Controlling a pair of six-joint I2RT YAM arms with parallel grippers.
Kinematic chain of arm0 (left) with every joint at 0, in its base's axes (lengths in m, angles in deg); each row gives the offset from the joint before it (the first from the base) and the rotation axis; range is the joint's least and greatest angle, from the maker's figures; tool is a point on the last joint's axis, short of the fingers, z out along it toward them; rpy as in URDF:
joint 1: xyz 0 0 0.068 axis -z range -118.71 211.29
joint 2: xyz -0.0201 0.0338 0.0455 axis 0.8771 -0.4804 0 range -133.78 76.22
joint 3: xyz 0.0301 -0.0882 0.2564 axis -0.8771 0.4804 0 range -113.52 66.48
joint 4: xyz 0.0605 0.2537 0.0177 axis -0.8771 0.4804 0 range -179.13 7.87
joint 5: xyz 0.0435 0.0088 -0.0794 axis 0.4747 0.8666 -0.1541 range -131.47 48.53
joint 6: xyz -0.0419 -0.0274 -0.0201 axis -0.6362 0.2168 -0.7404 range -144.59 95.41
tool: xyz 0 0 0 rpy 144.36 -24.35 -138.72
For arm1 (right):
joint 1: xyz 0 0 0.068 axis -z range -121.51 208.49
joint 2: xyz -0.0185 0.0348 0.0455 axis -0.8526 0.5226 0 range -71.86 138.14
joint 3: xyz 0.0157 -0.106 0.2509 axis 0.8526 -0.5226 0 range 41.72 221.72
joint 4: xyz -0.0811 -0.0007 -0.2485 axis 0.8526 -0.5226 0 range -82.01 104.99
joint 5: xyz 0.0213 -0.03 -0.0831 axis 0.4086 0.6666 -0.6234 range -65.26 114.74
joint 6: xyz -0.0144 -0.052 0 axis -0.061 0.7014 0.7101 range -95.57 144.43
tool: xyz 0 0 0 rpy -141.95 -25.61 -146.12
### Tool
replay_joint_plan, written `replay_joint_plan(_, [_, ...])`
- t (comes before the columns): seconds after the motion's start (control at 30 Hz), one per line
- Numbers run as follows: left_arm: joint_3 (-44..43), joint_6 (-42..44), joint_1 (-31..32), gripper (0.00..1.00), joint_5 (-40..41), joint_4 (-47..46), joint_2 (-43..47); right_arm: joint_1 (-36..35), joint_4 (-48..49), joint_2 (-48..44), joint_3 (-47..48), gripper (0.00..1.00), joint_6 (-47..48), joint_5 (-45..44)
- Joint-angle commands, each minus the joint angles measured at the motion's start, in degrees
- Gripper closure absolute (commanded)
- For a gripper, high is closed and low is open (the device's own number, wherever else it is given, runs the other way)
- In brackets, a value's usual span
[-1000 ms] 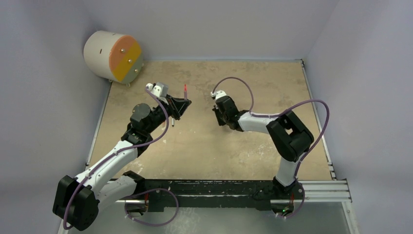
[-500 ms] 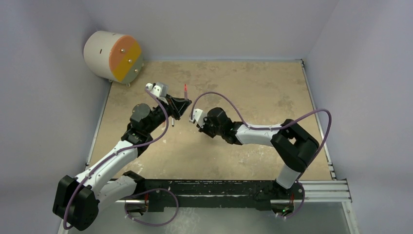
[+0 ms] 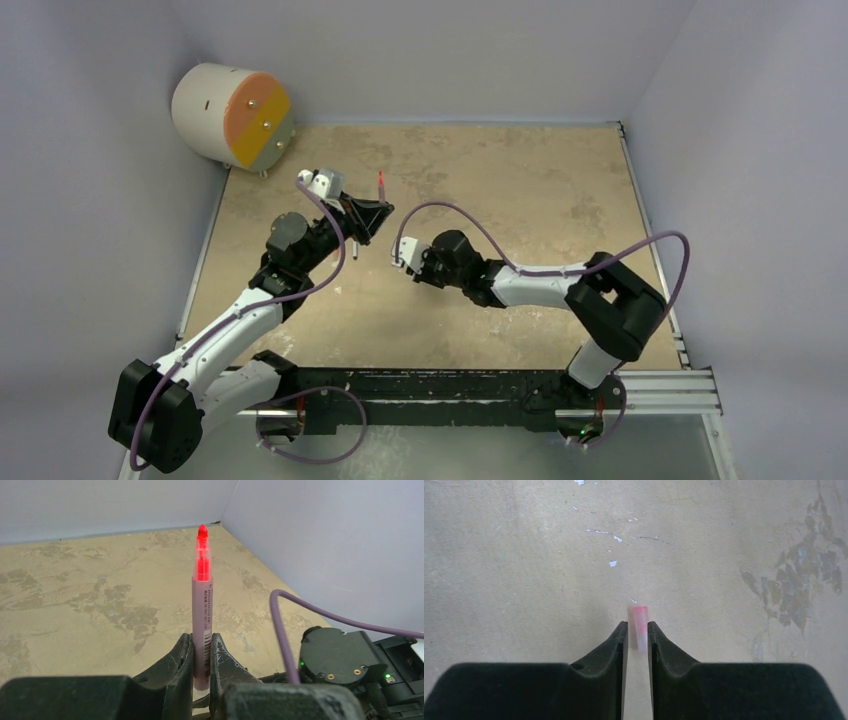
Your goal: Insert the pens into the pen caps
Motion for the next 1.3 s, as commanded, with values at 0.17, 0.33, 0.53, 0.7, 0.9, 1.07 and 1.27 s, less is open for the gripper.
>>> replay_joint_plan(0.17, [0.2, -0.9, 0.0, 1.00, -0.6, -3.6, 0.4, 0.2, 5.1, -6.7, -0.2, 1.00, -17.3, -6.7])
replay_joint_plan(0.33, [0.4, -1.2, 0.0, 1.00, -0.1, -3.8, 0.8, 0.1, 3.9, -3.3, 0.5, 1.00, -27.4, -3.5])
replay_joint_plan(0.53, [0.8, -1.3, 0.0, 1.00, 2.3, -3.5, 2.5, 0.1, 2.9, -1.9, -0.3, 1.00, -31.9, -3.0])
replay_joint_plan(0.7, [0.0, -0.7, 0.0, 1.00, 3.8, -1.7, 2.7, 0.1, 2.1, -2.8, -2.4, 1.00, -34.0, -2.4])
replay_joint_plan(0.9, [0.5, -0.5, 0.0, 1.00, 4.5, -1.4, 3.3, 0.1, -0.5, -2.4, -4.1, 1.00, -33.8, 0.8])
replay_joint_plan(1.07, [0.3, -0.4, 0.0, 1.00, 4.7, -1.2, 3.2, 0.1, -1.3, -1.1, -4.6, 1.00, -33.7, 1.0])
replay_joint_plan(1.27, [-0.1, -0.4, 0.0, 1.00, 4.4, -0.9, 2.7, 0.7, -3.4, 1.5, -2.8, 1.00, -35.9, -3.8])
